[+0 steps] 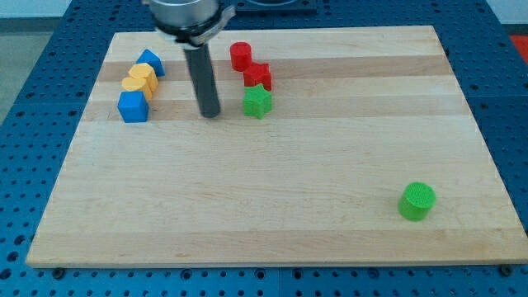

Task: Move the green star towards the bottom right

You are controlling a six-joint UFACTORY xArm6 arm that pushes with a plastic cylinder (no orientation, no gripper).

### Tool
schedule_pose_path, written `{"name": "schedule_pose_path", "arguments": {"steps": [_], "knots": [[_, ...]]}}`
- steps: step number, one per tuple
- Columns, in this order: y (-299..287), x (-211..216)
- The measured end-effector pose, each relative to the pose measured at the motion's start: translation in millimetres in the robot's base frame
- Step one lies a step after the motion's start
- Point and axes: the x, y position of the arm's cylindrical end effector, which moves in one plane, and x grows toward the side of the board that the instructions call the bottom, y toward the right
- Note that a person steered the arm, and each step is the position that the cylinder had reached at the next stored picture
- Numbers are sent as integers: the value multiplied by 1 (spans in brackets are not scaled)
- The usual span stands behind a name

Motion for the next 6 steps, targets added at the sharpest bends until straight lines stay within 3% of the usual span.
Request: {"name": "schedule_pose_path", "arguments": {"steps": [1, 2, 3, 5, 6], "knots": [[75, 0], [29, -31], [72, -39], [194, 32], [229, 42]]}}
